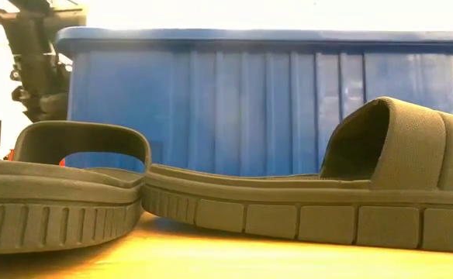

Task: Pick and place slides into bin
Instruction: Put the green slide into the blue container

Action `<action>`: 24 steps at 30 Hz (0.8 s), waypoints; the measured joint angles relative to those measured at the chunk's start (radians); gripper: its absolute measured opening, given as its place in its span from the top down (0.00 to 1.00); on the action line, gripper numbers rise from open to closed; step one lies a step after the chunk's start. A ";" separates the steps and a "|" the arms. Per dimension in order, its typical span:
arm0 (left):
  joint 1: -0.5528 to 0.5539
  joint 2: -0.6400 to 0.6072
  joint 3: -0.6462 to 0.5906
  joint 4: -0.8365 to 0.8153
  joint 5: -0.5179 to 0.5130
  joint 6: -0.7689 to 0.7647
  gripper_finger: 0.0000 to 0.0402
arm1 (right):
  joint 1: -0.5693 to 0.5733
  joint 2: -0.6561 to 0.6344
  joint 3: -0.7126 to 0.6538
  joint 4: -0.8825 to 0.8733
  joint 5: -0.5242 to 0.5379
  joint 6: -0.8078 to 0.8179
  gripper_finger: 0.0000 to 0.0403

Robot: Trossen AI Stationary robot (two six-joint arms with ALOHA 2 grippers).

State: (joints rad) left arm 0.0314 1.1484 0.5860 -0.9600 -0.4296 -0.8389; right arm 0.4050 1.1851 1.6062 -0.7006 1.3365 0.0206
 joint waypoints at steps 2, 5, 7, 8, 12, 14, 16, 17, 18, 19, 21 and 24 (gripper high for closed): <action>0.002 0.026 -0.004 0.069 -0.006 0.019 0.35 | 0.000 0.000 0.000 0.001 0.000 -0.004 0.44; 0.002 0.031 -0.006 0.065 -0.041 0.046 0.35 | 0.000 0.000 0.000 -0.002 0.000 0.001 0.44; 0.002 0.027 -0.007 0.063 -0.047 0.052 0.35 | 0.000 0.000 0.002 -0.001 0.000 -0.001 0.44; 0.002 0.026 -0.008 0.063 -0.052 0.056 0.35 | 0.000 0.000 0.002 0.000 0.000 -0.002 0.44; 0.002 0.018 -0.009 0.056 -0.116 0.085 0.36 | 0.000 0.000 0.002 0.002 0.000 0.000 0.44; 0.002 0.018 -0.009 0.055 -0.127 0.096 0.37 | 0.000 0.000 0.002 0.002 0.000 0.000 0.44; 0.004 0.018 -0.010 0.053 -0.115 0.098 0.40 | 0.000 0.000 0.002 0.002 -0.001 0.000 0.44; 0.004 0.016 -0.010 0.050 -0.088 0.104 0.41 | 0.000 0.000 0.002 0.002 -0.001 0.000 0.44; 0.004 0.016 -0.010 0.049 -0.045 0.103 0.42 | 0.000 0.000 0.002 0.002 -0.001 0.001 0.44; 0.004 0.016 -0.011 0.050 -0.013 0.102 0.44 | 0.000 0.000 0.002 0.002 -0.001 0.001 0.44; 0.004 0.016 -0.011 0.047 0.011 0.108 0.46 | 0.000 0.000 0.002 0.002 -0.001 0.004 0.44; 0.006 0.016 -0.010 0.025 0.005 0.099 0.49 | 0.000 0.000 0.002 0.002 -0.001 0.003 0.44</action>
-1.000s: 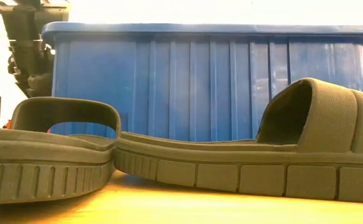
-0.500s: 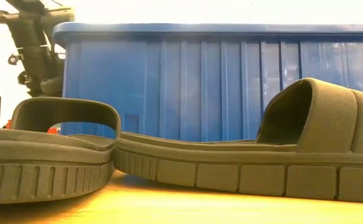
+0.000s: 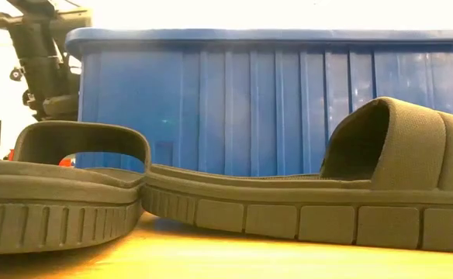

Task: Pick and place slides into bin
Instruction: Put the green slide into the blue container

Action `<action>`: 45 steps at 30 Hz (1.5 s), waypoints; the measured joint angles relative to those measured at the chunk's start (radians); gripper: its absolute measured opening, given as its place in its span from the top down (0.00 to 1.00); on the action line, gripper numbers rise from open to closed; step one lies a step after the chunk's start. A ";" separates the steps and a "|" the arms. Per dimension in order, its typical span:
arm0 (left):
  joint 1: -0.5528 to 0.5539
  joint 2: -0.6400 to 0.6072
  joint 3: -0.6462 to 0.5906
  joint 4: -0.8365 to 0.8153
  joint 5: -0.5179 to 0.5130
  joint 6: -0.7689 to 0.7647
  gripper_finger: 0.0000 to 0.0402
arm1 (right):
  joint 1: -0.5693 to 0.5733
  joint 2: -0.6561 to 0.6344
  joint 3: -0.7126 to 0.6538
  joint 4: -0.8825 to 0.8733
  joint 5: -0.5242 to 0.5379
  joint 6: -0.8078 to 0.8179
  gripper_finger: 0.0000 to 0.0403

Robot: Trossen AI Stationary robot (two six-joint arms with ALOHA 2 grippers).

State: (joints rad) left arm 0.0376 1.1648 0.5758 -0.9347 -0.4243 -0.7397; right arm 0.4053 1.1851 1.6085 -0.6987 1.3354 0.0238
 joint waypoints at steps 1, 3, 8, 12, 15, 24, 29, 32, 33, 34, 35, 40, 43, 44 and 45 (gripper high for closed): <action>0.002 0.000 0.000 -0.004 -0.006 -0.002 0.49 | 0.000 0.000 0.000 0.000 0.000 0.000 0.44; 0.007 0.000 0.000 -0.001 -0.008 -0.014 0.51 | 0.000 0.000 0.000 0.000 0.000 0.000 0.44; 0.026 0.013 -0.001 0.002 -0.001 -0.109 0.55 | 0.001 0.000 0.002 0.002 -0.003 0.000 0.44; 0.028 0.021 -0.001 0.001 -0.029 -0.106 0.66 | 0.003 0.000 0.002 0.003 -0.003 0.001 0.44; 0.030 0.021 -0.001 0.001 -0.042 -0.100 0.78 | 0.003 0.000 0.002 0.005 -0.003 0.001 0.44; 0.031 0.006 -0.001 -0.004 0.044 -0.091 1.00 | 0.003 0.000 0.002 0.008 -0.003 0.000 0.44; 0.029 -0.008 -0.003 -0.018 0.161 -0.101 1.00 | 0.003 0.000 0.002 0.008 -0.003 0.000 0.44; 0.016 -0.018 0.006 -0.052 0.192 -0.121 1.00 | 0.003 0.000 0.002 0.008 -0.003 0.000 0.44; 0.015 -0.025 0.014 -0.072 0.200 -0.121 1.00 | 0.003 0.000 0.002 0.008 -0.003 0.000 0.44; 0.015 -0.034 0.024 -0.104 0.199 -0.113 1.00 | 0.003 0.000 0.002 0.008 -0.003 -0.002 0.44; 0.015 -0.045 0.033 -0.134 0.199 -0.096 1.00 | 0.003 0.000 0.002 0.008 -0.003 -0.002 0.44; 0.013 -0.113 0.094 -0.253 0.190 -0.008 1.00 | 0.003 0.000 0.002 0.007 -0.002 -0.007 0.44; 0.013 -0.162 0.105 -0.274 0.215 0.035 1.00 | 0.003 0.000 0.002 0.002 -0.002 -0.007 0.44; 0.012 -0.183 0.111 -0.275 0.233 0.047 1.00 | 0.003 0.000 0.002 0.002 -0.002 -0.008 0.44; 0.012 -0.200 0.115 -0.273 0.253 0.059 1.00 | 0.003 0.000 0.002 0.002 -0.002 -0.008 0.44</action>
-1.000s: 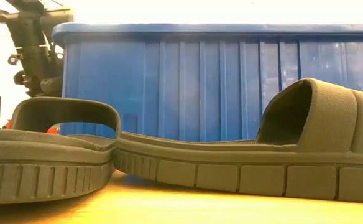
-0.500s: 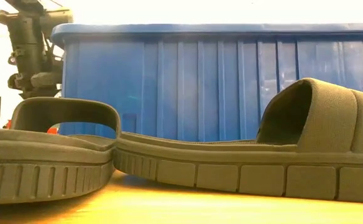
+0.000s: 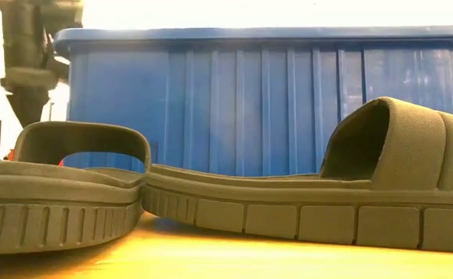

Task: Pick and place slides into bin
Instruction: Put the green slide into the blue container

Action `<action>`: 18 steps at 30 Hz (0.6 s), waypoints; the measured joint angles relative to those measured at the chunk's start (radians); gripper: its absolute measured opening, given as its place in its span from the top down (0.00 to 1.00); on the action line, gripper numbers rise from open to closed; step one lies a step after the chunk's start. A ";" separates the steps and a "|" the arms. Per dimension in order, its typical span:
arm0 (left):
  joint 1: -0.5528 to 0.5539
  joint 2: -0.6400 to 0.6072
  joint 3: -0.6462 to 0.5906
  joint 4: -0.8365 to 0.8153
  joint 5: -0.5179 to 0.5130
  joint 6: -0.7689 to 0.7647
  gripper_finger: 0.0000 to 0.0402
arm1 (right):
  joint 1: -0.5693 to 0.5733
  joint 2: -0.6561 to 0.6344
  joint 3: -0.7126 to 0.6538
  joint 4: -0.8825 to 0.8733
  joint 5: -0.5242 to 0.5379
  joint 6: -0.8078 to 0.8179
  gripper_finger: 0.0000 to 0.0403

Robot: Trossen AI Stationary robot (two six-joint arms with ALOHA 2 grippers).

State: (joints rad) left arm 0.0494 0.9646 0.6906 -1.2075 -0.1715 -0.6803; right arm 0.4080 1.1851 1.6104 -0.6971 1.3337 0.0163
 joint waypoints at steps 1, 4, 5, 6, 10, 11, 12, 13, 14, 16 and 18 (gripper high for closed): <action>0.000 -0.015 0.005 -0.006 0.018 0.006 1.00 | 0.000 0.000 0.000 0.000 0.001 0.000 0.44; 0.000 -0.070 0.040 -0.038 0.085 0.038 1.00 | 0.000 0.000 0.000 0.000 0.002 -0.001 0.44; -0.001 -0.089 0.056 -0.049 0.092 0.057 1.00 | 0.000 0.000 0.000 0.000 0.003 -0.002 0.44; -0.001 -0.107 0.071 -0.062 0.092 0.064 1.00 | 0.000 0.000 0.000 -0.001 0.003 -0.003 0.44; -0.001 -0.182 0.129 -0.106 0.054 0.168 1.00 | 0.000 0.000 0.000 -0.001 0.003 -0.003 0.44; -0.001 -0.196 0.136 -0.129 0.045 0.206 1.00 | 0.000 0.000 0.000 -0.001 0.003 -0.003 0.44; -0.001 -0.208 0.140 -0.156 0.040 0.247 0.99 | 0.000 0.000 0.000 -0.001 0.003 -0.002 0.44; -0.001 -0.218 0.145 -0.182 0.039 0.291 0.98 | 0.000 0.000 0.000 -0.001 0.003 -0.002 0.44; -0.001 -0.224 0.147 -0.210 0.035 0.340 0.96 | 0.000 0.000 0.000 -0.001 0.003 -0.002 0.44; -0.001 -0.227 0.147 -0.249 0.030 0.426 0.89 | 0.000 0.000 0.000 -0.001 0.003 -0.002 0.44; -0.001 -0.225 0.146 -0.243 0.024 0.481 0.79 | 0.000 0.000 0.000 -0.001 0.003 0.001 0.44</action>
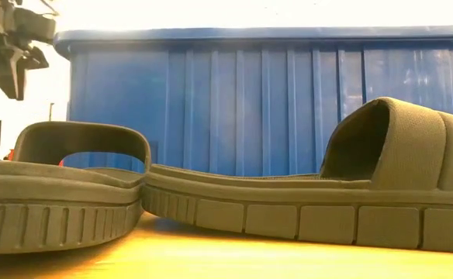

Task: Pick and place slides into bin
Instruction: Put the green slide into the blue container

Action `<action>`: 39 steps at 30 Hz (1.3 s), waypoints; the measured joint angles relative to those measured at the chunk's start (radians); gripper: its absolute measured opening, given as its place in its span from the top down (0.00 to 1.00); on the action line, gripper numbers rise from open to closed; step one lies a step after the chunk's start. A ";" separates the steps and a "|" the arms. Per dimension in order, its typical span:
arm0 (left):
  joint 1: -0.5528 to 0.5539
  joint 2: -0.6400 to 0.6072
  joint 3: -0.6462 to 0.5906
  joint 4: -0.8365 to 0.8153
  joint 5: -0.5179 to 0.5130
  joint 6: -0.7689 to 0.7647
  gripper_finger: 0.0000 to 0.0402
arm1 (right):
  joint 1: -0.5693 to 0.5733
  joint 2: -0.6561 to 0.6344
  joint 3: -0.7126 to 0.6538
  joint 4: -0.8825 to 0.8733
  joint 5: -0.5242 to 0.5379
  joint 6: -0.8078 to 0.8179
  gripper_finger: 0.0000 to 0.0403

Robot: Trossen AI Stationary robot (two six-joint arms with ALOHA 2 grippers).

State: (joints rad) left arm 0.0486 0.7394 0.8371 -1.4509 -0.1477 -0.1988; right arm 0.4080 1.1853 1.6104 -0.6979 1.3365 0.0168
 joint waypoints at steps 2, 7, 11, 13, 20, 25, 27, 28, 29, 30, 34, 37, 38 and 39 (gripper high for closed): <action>0.000 0.010 -0.004 0.002 -0.028 0.027 0.68 | 0.000 0.000 0.000 0.000 0.000 0.000 0.44; 0.000 0.072 -0.037 0.001 -0.120 0.017 0.36 | 0.000 0.000 0.000 0.000 0.000 0.001 0.44; 0.000 0.161 -0.037 0.001 -0.134 0.003 0.19 | 0.000 0.000 0.000 0.000 0.000 0.001 0.44; 0.000 0.206 -0.036 -0.011 -0.191 -0.025 0.16 | 0.000 0.000 0.000 0.000 0.000 0.001 0.44; 0.002 0.278 -0.042 -0.017 -0.255 -0.080 0.16 | 0.000 0.000 0.000 -0.003 0.000 0.000 0.44; 0.002 0.221 -0.104 0.090 -0.236 -0.104 0.21 | 0.000 0.000 0.000 -0.004 0.000 -0.007 0.44; 0.002 0.210 -0.133 0.104 -0.196 -0.105 0.23 | 0.000 0.000 0.000 -0.004 0.000 -0.007 0.44; 0.002 0.209 -0.134 0.100 -0.176 -0.103 0.23 | 0.000 0.000 0.000 -0.004 0.000 -0.007 0.44; 0.002 0.212 -0.131 0.100 -0.162 -0.103 0.23 | 0.000 0.000 0.000 -0.004 0.000 -0.007 0.44; 0.002 0.223 -0.127 0.099 -0.158 -0.110 0.24 | 0.000 0.000 0.000 -0.004 0.000 -0.007 0.44; 0.005 0.295 -0.128 0.118 -0.192 -0.118 0.24 | 0.000 0.000 0.000 -0.004 0.000 -0.007 0.44; 0.005 0.374 -0.127 0.146 -0.199 -0.112 0.24 | 0.000 0.000 0.000 -0.004 0.000 -0.008 0.44; 0.006 0.402 -0.127 0.148 -0.199 -0.108 0.24 | 0.000 0.000 0.000 -0.004 0.000 -0.008 0.44; 0.007 0.429 -0.126 0.153 -0.200 -0.108 0.24 | 0.000 0.000 0.000 -0.003 0.000 -0.008 0.44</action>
State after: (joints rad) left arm 0.0551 1.1680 0.7110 -1.2979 -0.3476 -0.3071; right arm 0.4076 1.1854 1.6100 -0.7013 1.3364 0.0090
